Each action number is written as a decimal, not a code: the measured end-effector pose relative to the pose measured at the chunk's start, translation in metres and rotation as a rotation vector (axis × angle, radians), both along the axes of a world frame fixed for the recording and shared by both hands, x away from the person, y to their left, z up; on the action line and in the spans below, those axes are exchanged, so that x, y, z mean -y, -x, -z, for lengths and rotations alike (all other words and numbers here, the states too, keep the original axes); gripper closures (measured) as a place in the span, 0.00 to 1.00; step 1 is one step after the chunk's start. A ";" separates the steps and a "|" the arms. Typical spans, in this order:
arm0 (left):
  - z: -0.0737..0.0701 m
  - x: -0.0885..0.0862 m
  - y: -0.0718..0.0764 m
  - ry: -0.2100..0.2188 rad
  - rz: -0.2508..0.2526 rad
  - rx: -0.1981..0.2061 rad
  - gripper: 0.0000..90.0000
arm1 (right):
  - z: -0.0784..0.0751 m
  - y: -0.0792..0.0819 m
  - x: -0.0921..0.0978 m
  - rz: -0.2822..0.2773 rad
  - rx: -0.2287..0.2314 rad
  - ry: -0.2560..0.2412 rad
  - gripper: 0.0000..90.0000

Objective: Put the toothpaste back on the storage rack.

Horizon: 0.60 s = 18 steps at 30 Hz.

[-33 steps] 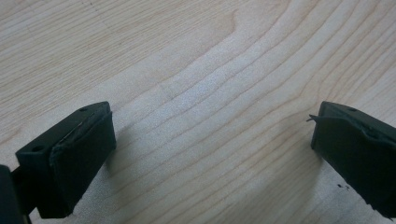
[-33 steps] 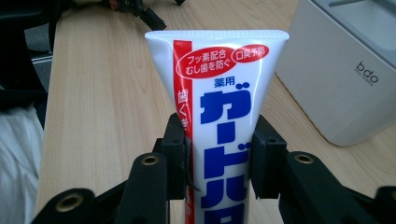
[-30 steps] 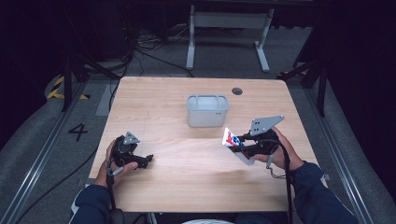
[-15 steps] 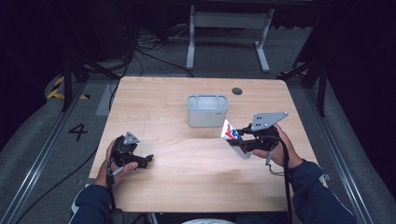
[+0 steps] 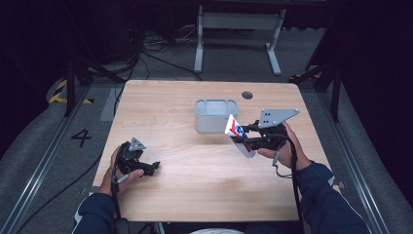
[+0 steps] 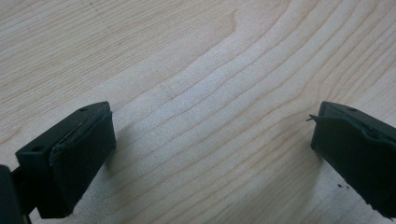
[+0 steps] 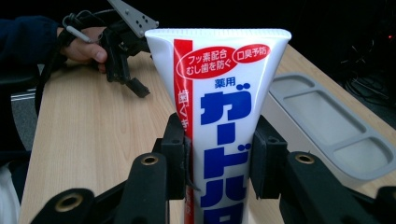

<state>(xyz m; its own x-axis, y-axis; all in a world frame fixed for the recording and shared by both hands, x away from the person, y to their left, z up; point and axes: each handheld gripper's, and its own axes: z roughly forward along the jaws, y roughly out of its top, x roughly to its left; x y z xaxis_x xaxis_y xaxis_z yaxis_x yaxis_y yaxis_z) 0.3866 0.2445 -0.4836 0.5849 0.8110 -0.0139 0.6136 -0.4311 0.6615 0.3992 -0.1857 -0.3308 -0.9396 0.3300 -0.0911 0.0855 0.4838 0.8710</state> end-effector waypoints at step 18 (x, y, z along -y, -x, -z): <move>0.000 0.000 0.000 -0.001 0.002 0.001 0.00 | -0.017 -0.030 -0.028 0.021 0.026 -0.027 0.72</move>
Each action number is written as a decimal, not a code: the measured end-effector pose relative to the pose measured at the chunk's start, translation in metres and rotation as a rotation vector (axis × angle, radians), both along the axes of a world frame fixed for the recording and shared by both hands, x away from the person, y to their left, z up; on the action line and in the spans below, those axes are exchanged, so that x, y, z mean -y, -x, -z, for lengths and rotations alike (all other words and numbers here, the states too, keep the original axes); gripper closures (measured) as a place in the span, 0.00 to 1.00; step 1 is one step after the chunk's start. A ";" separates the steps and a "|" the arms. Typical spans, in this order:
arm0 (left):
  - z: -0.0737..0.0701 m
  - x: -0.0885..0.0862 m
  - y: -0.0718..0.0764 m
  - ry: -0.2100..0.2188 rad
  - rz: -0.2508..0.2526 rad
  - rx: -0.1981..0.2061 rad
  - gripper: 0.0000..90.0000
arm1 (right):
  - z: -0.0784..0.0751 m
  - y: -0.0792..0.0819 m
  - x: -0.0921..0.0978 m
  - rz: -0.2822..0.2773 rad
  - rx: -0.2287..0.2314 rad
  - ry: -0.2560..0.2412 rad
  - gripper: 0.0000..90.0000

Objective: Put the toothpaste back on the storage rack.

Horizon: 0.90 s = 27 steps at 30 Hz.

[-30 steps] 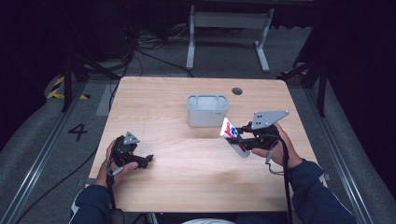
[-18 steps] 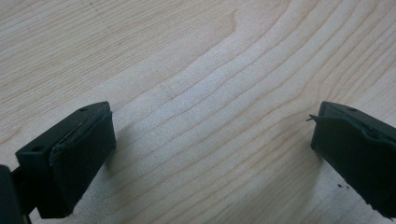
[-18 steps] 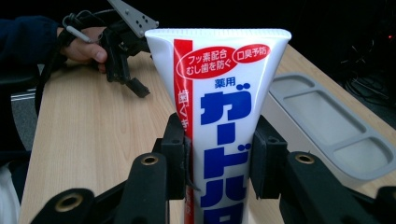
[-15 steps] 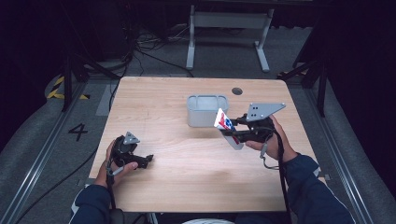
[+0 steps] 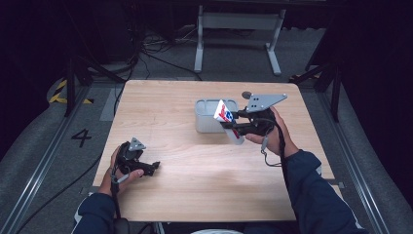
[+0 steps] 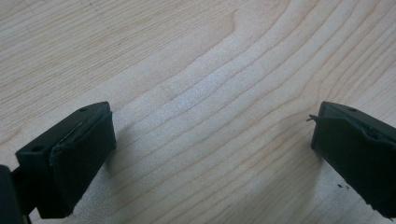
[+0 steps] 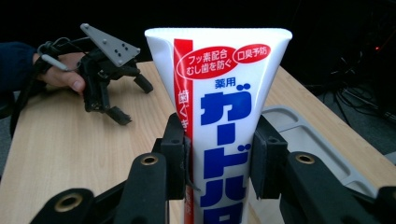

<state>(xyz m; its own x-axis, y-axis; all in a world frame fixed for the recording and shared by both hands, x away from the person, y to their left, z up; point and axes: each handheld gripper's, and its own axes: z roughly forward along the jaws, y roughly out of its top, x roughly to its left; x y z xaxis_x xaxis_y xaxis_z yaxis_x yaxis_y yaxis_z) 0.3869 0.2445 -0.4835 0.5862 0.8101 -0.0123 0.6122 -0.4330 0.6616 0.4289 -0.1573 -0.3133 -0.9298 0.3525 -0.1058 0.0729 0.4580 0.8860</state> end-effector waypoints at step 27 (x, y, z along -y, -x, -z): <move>0.000 0.000 -0.001 -0.002 0.008 0.002 0.00 | -0.027 -0.051 -0.019 0.095 0.024 -0.055 0.72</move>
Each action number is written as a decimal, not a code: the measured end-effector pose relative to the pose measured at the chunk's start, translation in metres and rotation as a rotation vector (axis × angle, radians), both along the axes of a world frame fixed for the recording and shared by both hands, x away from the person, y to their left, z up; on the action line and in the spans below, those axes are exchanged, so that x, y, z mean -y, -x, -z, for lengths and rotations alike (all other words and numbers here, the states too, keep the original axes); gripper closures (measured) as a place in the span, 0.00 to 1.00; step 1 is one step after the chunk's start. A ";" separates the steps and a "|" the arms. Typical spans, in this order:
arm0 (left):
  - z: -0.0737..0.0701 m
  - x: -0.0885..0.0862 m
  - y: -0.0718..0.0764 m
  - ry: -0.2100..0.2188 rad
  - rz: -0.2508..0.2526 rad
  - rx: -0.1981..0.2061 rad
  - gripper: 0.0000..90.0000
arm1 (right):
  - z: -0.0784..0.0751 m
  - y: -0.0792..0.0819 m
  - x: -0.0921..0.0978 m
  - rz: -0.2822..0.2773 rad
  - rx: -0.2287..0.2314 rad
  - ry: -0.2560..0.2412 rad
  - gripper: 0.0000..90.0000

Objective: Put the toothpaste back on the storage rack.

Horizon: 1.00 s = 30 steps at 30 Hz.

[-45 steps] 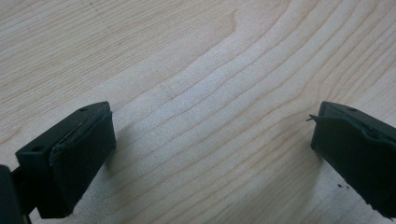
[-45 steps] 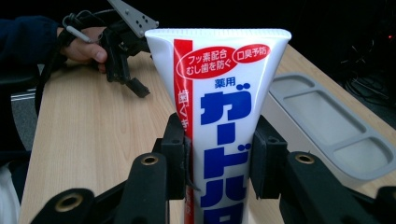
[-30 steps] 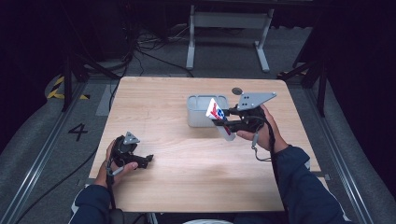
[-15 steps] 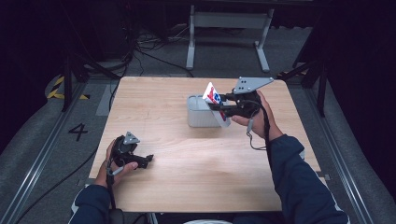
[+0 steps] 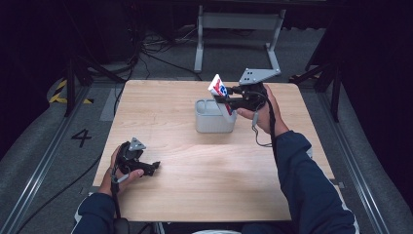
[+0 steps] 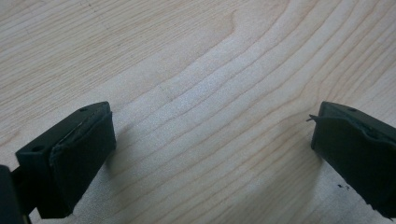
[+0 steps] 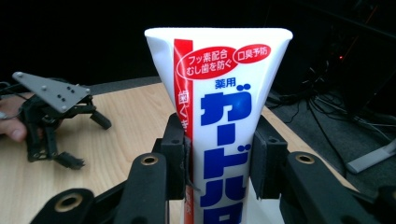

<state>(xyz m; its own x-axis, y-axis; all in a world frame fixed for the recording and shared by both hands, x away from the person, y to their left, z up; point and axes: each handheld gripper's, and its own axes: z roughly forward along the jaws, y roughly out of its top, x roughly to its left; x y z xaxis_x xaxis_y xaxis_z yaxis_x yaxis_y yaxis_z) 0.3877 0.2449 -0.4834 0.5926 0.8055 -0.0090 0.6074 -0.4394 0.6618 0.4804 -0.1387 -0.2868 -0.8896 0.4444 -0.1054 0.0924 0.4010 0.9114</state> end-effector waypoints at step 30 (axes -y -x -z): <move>0.000 0.000 0.000 0.000 0.001 -0.003 0.00 | 0.019 -0.045 -0.021 0.091 -0.013 -0.043 0.71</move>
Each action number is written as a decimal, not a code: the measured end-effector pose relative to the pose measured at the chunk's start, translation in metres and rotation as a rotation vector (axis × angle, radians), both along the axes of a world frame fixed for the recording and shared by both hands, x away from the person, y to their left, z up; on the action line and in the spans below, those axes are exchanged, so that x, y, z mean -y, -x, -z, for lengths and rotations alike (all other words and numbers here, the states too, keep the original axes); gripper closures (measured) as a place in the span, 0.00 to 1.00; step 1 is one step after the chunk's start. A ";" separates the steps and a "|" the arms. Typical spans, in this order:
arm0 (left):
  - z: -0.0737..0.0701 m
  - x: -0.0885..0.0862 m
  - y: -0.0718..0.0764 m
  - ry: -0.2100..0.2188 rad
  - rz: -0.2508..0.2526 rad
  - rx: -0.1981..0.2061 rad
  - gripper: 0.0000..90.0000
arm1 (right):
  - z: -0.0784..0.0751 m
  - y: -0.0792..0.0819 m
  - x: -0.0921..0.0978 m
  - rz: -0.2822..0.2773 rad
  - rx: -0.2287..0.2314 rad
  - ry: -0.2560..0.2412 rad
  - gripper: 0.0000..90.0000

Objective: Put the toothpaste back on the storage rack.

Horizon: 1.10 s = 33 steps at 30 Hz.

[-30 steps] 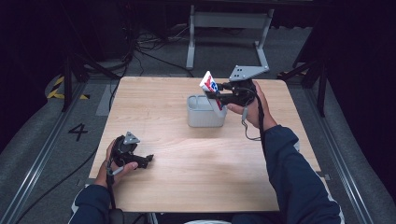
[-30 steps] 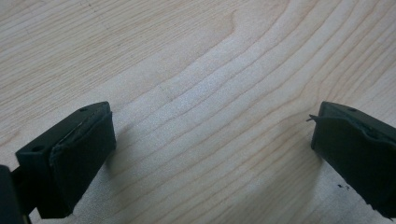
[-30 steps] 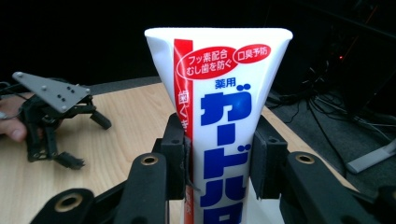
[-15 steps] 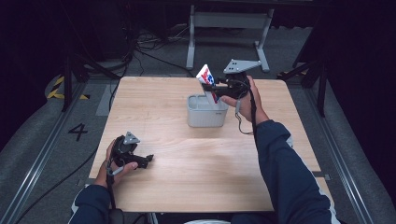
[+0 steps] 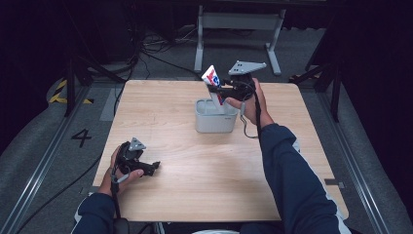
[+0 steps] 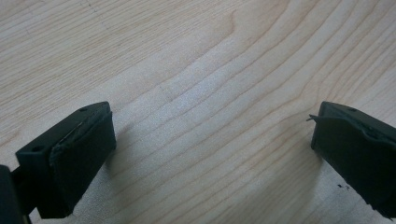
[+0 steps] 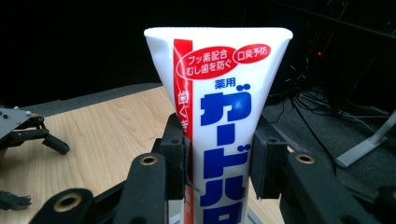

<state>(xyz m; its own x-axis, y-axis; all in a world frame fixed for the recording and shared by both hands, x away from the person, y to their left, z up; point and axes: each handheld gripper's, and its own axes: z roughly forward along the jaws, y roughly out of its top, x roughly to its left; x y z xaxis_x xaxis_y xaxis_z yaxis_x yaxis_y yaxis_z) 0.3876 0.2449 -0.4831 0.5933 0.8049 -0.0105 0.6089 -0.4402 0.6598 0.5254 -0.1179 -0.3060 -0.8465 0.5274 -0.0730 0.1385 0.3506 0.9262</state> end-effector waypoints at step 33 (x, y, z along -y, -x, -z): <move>0.000 0.000 -0.001 -0.009 0.005 0.018 0.00 | 0.037 -0.013 0.001 0.026 -0.033 0.025 0.70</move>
<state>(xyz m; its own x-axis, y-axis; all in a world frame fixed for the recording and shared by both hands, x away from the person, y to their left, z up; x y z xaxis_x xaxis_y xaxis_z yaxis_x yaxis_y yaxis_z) 0.3883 0.2452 -0.4833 0.5969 0.8022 0.0077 0.5948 -0.4490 0.6667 0.5386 -0.1188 -0.3427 -0.8346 0.5478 -0.0586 0.1785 0.3694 0.9120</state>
